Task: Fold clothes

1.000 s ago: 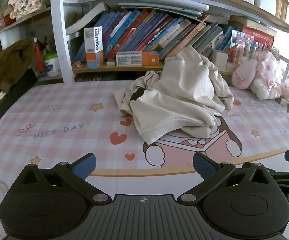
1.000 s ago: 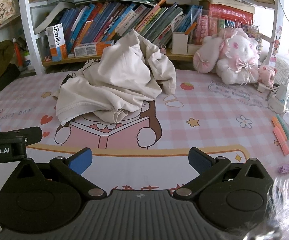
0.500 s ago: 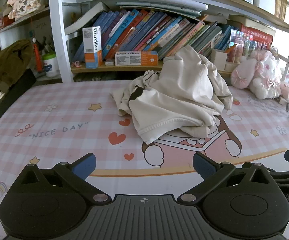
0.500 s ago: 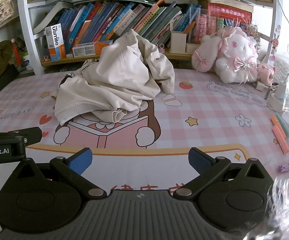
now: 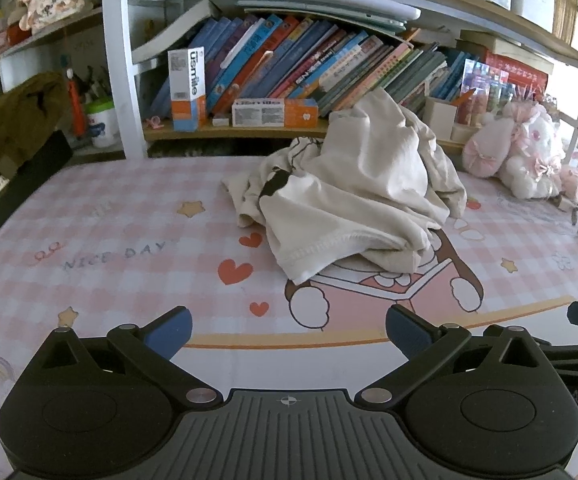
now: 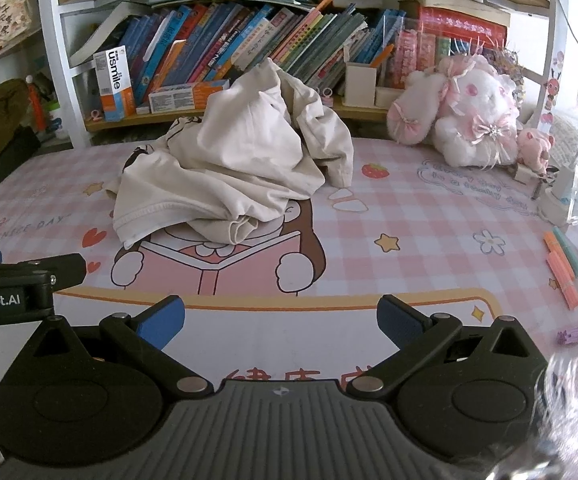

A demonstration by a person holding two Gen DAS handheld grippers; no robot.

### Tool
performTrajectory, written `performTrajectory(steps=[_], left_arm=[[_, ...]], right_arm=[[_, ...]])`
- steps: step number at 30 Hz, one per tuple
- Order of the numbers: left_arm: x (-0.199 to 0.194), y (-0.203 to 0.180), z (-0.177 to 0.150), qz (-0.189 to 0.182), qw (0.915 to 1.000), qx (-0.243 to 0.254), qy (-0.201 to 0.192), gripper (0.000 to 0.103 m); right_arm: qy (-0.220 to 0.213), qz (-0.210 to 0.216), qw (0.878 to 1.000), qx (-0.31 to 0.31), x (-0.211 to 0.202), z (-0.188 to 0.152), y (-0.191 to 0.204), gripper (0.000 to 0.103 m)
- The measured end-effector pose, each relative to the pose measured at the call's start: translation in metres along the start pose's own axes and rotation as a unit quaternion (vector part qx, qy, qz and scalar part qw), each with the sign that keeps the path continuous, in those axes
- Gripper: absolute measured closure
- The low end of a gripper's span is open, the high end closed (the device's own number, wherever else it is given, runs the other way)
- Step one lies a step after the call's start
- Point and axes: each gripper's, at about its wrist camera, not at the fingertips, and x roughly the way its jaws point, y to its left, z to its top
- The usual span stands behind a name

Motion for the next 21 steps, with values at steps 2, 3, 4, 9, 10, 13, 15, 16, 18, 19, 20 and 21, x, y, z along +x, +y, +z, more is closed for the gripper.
performTrajectory(steps=[2, 3, 4, 9, 10, 13, 15, 16, 18, 19, 20, 21], left_arm=[[0.0006, -0.0008, -0.0006, -0.002, 1.0000, 0.001, 0.001, 0.000], [0.0008, -0.0015, -0.0007, -0.003, 1.0000, 0.004, 0.001, 0.000], [0.0010, -0.0022, -0.0008, -0.004, 1.0000, 0.006, 0.001, 0.000], [0.0012, -0.0050, -0.0015, -0.009, 0.9998, 0.016, -0.001, 0.000], [0.0007, -0.0051, -0.0017, -0.010, 0.9998, 0.017, -0.003, 0.000], [0.0002, -0.0051, -0.0011, -0.011, 0.9998, 0.017, -0.009, 0.000], [0.0006, -0.0053, 0.0000, -0.012, 0.9997, 0.019, -0.012, 0.000], [0.0018, -0.0058, 0.0005, -0.015, 0.9996, 0.019, -0.011, 0.000], [0.0046, -0.0069, 0.0013, -0.020, 0.9995, 0.021, -0.008, 0.000], [0.0061, -0.0074, 0.0016, -0.022, 0.9995, 0.022, -0.006, 0.000], [0.0075, -0.0075, 0.0017, -0.023, 0.9995, 0.021, -0.004, 0.000], [0.0089, -0.0075, 0.0019, -0.026, 0.9995, 0.020, -0.002, 0.000]], right_arm=[[0.001, 0.000, 1.000, 0.003, 0.0002, -0.0006, -0.0010, 0.000], [0.002, 0.000, 1.000, 0.005, 0.0003, -0.0010, -0.0016, 0.000], [0.003, 0.000, 1.000, 0.007, 0.0004, -0.0013, -0.0023, 0.000], [0.003, 0.000, 1.000, 0.020, 0.0004, -0.0022, -0.0059, 0.000], [0.003, 0.000, 1.000, 0.022, 0.0004, -0.0024, -0.0063, 0.000], [-0.001, -0.001, 1.000, 0.022, 0.0001, -0.0024, -0.0062, 0.000], [-0.004, -0.006, 1.000, 0.019, 0.0001, -0.0022, -0.0052, 0.000], [-0.005, -0.010, 1.000, 0.018, 0.0005, -0.0021, -0.0051, 0.000], [-0.003, -0.015, 1.000, 0.015, 0.0027, -0.0022, -0.0055, 0.000], [0.000, -0.016, 1.000, 0.014, 0.0041, -0.0024, -0.0058, 0.002], [0.003, -0.018, 1.000, 0.014, 0.0058, -0.0028, -0.0064, 0.002], [0.006, -0.020, 1.000, 0.014, 0.0075, -0.0033, -0.0071, 0.003]])
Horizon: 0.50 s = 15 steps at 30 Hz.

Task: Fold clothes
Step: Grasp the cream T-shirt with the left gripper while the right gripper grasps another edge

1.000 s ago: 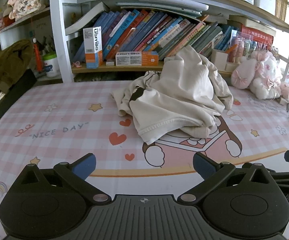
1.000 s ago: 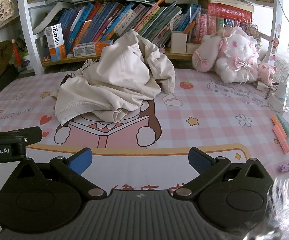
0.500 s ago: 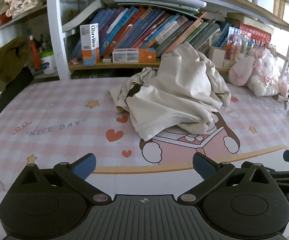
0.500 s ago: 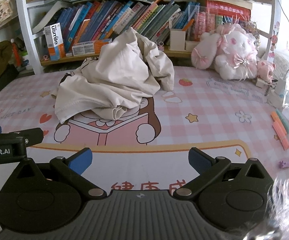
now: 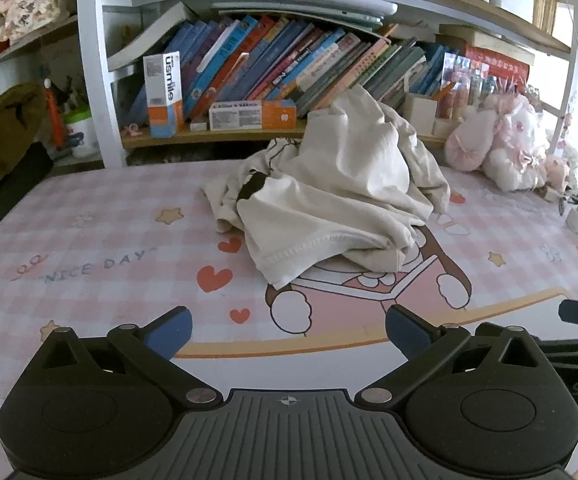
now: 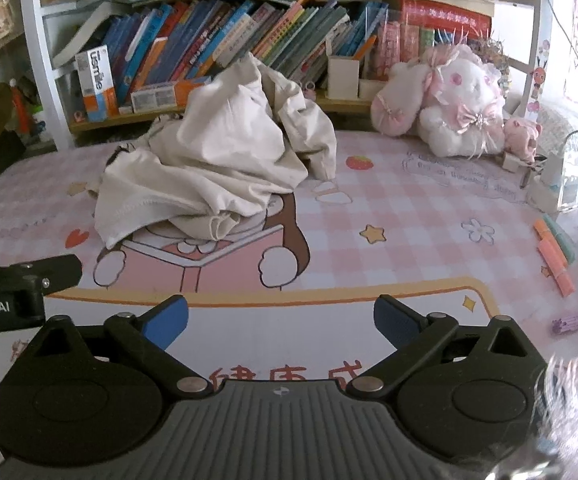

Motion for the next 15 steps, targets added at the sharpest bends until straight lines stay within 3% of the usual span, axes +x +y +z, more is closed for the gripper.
performTrajectory(steps=[3, 10, 13, 15], left_arm=[[0.007, 0.001, 0.001, 0.005, 0.9999, -0.001, 0.010, 0.000], [0.028, 0.002, 0.007, 0.035, 0.9991, 0.021, 0.013, 0.000], [0.036, 0.000, 0.013, 0.022, 0.9992, 0.034, 0.004, 0.000], [0.043, 0.001, 0.018, -0.007, 0.9995, 0.029, 0.007, 0.000]], right_arm=[[0.007, 0.001, 1.000, 0.005, 0.005, -0.001, -0.004, 0.010], [0.023, 0.028, 0.999, 0.015, 0.013, -0.003, -0.015, 0.012], [0.024, 0.048, 0.999, 0.004, 0.012, -0.004, -0.016, 0.019], [0.025, 0.052, 0.998, 0.000, 0.012, -0.003, -0.017, 0.026]])
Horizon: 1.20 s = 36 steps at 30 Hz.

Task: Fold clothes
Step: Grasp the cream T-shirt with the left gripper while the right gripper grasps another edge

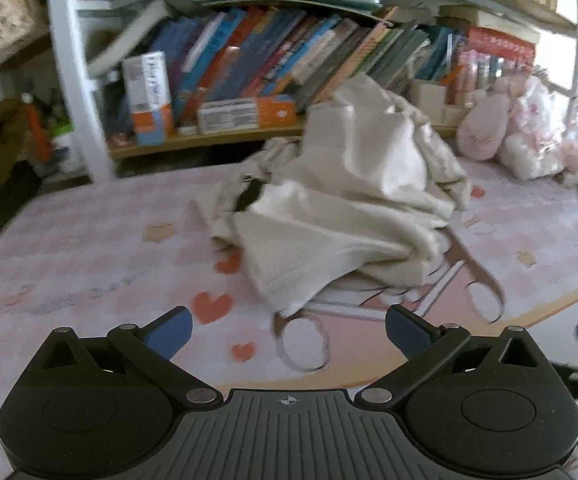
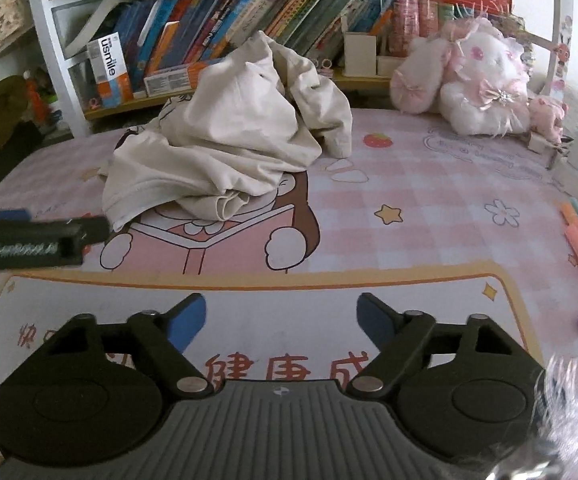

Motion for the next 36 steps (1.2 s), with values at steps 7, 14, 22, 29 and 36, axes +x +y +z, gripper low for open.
performTrajectory(steps=[7, 14, 22, 29, 36], left_arm=[[0.026, -0.002, 0.007, -0.009, 0.9999, 0.001, 0.005, 0.015], [0.053, 0.002, 0.005, 0.011, 0.9996, 0.012, 0.022, 0.026], [0.069, -0.001, 0.026, 0.048, 0.9976, 0.050, -0.003, 0.081], [-0.011, 0.010, 0.047, -0.018, 0.9945, 0.024, -0.100, 0.093], [-0.077, 0.013, 0.041, -0.028, 0.9903, 0.019, -0.135, 0.093]], right_arm=[[0.021, 0.039, 0.999, 0.013, 0.004, 0.002, -0.010, 0.027], [0.037, 0.038, 0.999, -0.013, 0.006, 0.002, -0.010, 0.027], [0.037, 0.034, 0.998, -0.043, 0.005, 0.006, -0.006, 0.029], [-0.010, 0.038, 0.989, -0.140, 0.005, 0.018, 0.017, 0.028], [-0.069, 0.059, 0.963, -0.255, 0.017, 0.031, 0.056, 0.028]])
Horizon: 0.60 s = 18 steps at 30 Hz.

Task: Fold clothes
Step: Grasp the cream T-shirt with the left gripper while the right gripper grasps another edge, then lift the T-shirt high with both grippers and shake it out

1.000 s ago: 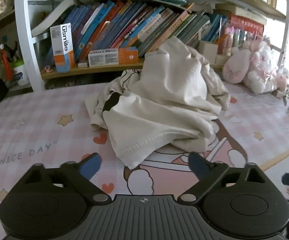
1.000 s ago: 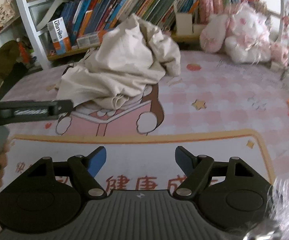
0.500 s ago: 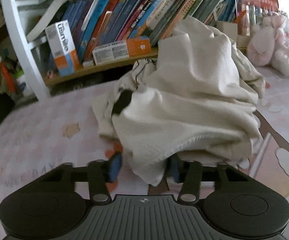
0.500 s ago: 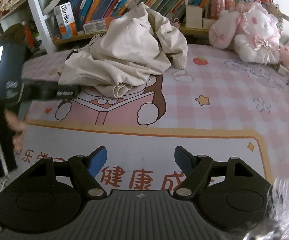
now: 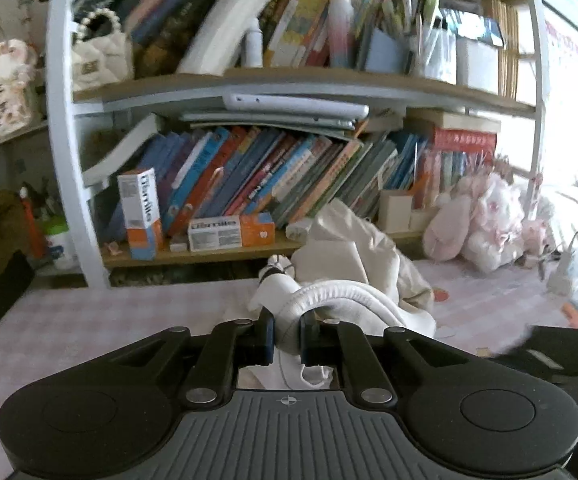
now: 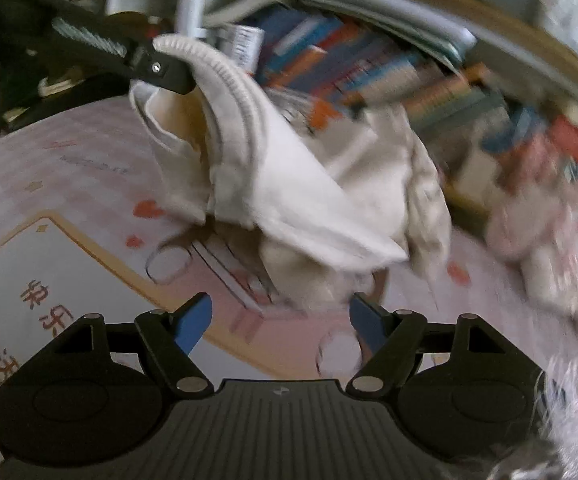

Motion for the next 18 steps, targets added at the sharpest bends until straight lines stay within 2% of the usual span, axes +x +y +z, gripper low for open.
performTrajectory(steps=[5, 10, 14, 18], left_arm=[[-0.027, 0.013, -0.003, 0.023, 0.9994, -0.025, -0.003, 0.093], [-0.034, 0.033, -0.004, 0.047, 0.9970, -0.062, -0.002, 0.093], [-0.032, 0.040, -0.003, 0.047, 0.9955, -0.082, -0.004, 0.093], [-0.033, 0.040, -0.002, 0.040, 0.9960, -0.079, -0.005, 0.093]], right_arm=[[-0.025, -0.017, 0.998, -0.053, 0.012, 0.011, 0.014, 0.029], [-0.029, -0.007, 0.998, -0.055, -0.001, 0.012, 0.005, 0.029], [-0.037, -0.023, 0.996, -0.076, -0.013, 0.007, 0.000, 0.029], [-0.056, -0.032, 0.991, -0.113, -0.017, 0.007, 0.014, 0.026]])
